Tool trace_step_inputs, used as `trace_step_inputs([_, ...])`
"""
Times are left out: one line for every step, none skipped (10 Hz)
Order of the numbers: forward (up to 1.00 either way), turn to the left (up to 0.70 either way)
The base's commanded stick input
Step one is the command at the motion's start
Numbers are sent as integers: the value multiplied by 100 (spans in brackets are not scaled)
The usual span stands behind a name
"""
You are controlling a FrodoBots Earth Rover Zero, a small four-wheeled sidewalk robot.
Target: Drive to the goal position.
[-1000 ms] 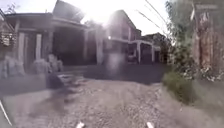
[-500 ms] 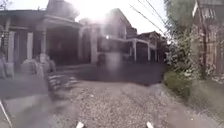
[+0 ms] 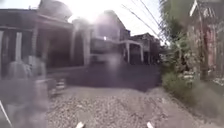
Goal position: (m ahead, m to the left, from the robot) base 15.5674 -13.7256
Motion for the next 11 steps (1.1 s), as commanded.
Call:
trace_step_inputs([70,0])
trace_step_inputs([70,0])
trace_step_inputs([70,0])
trace_step_inputs([70,0])
trace_step_inputs([70,0])
trace_step_inputs([70,0])
trace_step_inputs([70,0])
trace_step_inputs([70,0])
trace_step_inputs([70,0])
trace_step_inputs([70,0])
trace_step_inputs([70,0])
